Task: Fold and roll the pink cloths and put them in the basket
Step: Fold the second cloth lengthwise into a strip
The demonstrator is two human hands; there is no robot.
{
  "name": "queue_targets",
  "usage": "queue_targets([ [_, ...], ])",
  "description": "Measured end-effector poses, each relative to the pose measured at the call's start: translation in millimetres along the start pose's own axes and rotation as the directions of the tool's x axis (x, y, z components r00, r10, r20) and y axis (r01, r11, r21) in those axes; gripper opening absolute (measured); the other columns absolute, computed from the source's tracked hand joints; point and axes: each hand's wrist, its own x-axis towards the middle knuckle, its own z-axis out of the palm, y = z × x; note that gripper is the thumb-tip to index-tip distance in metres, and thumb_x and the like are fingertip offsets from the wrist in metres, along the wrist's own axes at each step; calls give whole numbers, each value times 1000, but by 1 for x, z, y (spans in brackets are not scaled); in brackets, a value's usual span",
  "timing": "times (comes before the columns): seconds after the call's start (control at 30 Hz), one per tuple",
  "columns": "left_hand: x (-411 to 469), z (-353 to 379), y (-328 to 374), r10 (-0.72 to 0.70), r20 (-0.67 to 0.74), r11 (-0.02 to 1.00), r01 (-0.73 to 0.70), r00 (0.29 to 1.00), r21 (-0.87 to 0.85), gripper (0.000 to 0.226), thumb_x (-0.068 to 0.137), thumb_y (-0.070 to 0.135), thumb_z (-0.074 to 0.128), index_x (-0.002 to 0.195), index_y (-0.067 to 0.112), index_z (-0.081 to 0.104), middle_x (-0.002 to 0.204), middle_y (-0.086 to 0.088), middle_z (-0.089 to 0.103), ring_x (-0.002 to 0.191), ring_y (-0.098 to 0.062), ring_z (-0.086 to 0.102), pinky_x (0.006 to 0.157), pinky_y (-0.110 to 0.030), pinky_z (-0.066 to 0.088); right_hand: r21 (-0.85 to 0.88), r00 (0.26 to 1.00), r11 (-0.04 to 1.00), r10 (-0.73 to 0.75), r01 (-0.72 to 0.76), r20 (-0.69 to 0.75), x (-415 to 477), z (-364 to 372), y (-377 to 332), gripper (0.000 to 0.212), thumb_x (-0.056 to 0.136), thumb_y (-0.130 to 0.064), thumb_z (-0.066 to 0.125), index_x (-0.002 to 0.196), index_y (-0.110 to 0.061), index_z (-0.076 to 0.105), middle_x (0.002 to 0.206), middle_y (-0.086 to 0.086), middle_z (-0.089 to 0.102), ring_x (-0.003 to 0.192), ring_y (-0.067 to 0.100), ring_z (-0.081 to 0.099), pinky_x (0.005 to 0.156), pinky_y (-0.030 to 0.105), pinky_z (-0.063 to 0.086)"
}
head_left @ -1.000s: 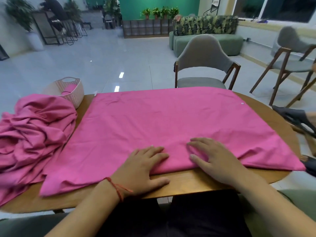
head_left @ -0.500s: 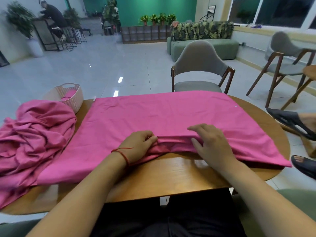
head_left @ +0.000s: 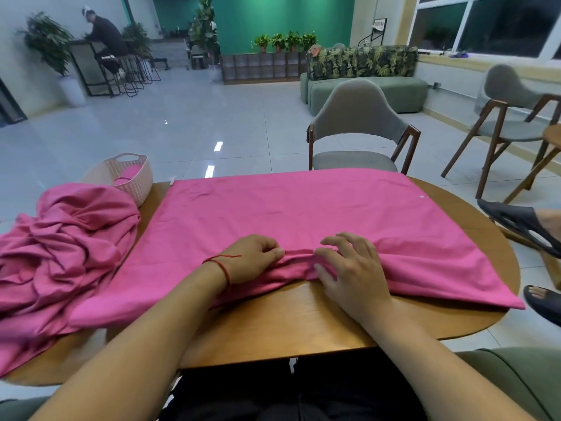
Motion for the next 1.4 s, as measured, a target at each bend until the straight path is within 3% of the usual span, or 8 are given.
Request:
queue_targets([
  [0.1,1,-8,4,-28,25,999,28,999,-18,44,108,49,47,88,18,70,77,6,67,70,-11,58,77,-30,49,-12,1000,1000,-7,6,-27,-1,2,2,8,91,-30,76,98,-27,76,122,-7,70,124,28,60,106,51,44],
  [0.2,15,-25,-2,-35,-10,997,36,999,67,41,111,45,39,122,26,73,127,2,71,116,-18,63,105,-32,45,0,1000,1000,-7,7,-28,-2,2,3,2,94,-27,76,95,-27,74,122,-7,71,125,28,60,107,50,43],
  [0.3,30,-26,-23,-63,146,945,12,987,326,46,111,39,39,156,32,47,165,4,39,150,-21,38,123,-32,23,57,1000,998,-8,8,6,-8,-7,-1,1,97,-25,72,97,-25,71,125,-8,69,129,27,58,109,52,42],
  [0.4,36,-17,-44,-64,210,900,-34,976,434,54,111,40,36,164,39,26,174,4,16,158,-22,22,130,-36,10,123,999,992,-29,24,34,-16,-29,-6,2,95,-24,69,97,-23,68,128,-9,67,134,25,55,111,55,40],
  [0.73,37,-6,-51,-98,205,896,-3,974,444,55,113,42,25,166,37,13,175,3,4,161,-28,9,130,-37,3,239,977,969,-113,68,181,-47,-84,-12,6,96,-23,68,100,-26,64,135,-12,60,135,17,52,115,49,39],
  [0.9,17,4,-61,-73,78,917,36,994,397,74,92,68,7,162,47,20,173,11,14,160,-24,16,127,-52,20,196,988,979,21,-51,155,-75,-85,5,24,92,-33,67,115,-25,69,137,-12,60,131,19,57,114,41,39],
  [1.13,-102,1,-60,172,-329,980,-129,929,149,39,95,52,53,123,29,68,132,10,62,127,-12,56,114,-24,34,-20,948,953,303,-303,97,-111,-111,62,24,89,-33,68,109,-22,75,117,-5,63,109,27,59,95,48,47],
  [1.4,-214,-7,-110,173,-261,980,-140,950,139,29,86,64,70,101,39,73,114,22,63,112,-7,64,98,-18,43,-268,944,953,213,-143,253,-104,-130,101,13,93,-25,79,104,-31,76,103,-12,69,91,22,66,76,44,49],
])
